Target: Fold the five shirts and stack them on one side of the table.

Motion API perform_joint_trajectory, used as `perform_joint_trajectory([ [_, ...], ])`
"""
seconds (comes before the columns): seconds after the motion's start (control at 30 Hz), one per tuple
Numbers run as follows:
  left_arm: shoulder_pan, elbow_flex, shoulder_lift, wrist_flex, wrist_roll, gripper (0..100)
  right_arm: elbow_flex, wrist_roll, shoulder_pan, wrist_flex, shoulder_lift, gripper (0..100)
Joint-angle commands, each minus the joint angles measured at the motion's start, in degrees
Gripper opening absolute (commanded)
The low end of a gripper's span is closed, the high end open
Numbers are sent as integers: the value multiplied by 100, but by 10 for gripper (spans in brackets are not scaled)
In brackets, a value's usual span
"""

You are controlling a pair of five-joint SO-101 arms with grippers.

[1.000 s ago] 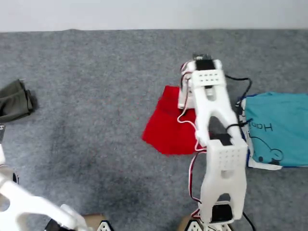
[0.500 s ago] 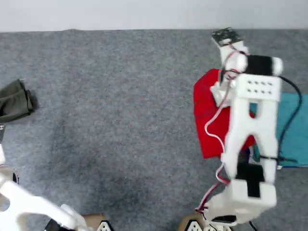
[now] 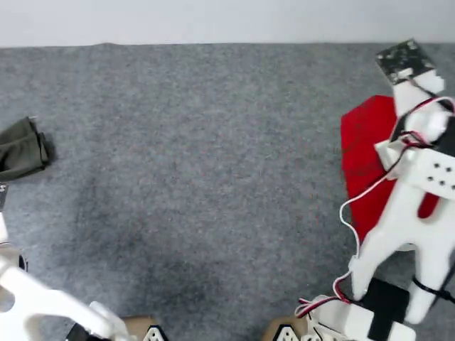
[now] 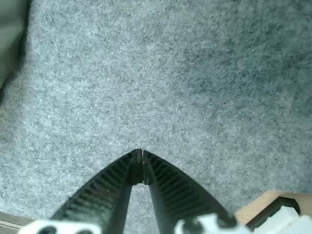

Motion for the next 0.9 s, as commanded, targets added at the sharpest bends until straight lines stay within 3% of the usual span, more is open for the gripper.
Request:
perform_joint_trajectory([
  [0.0,18,-154,-149,53,-44,6,-26,70,338,-207,286,9],
  [0.37,-18,-154,-149,62,-44,6,-35,114,1042,-1613,1807,9],
  [0.57,-18,-154,-149,123,-44,6,-44,712,1376,-2246,2396,20],
  [0.7,-18,-154,-149,105,-44,6,-62,598,1481,-2273,2466,175],
  [0.8,-9,-154,-141,97,-44,6,-62,-185,1587,-2273,2176,296],
  [0.87,9,-154,-141,97,-44,6,-62,-492,1596,-2237,1886,324],
])
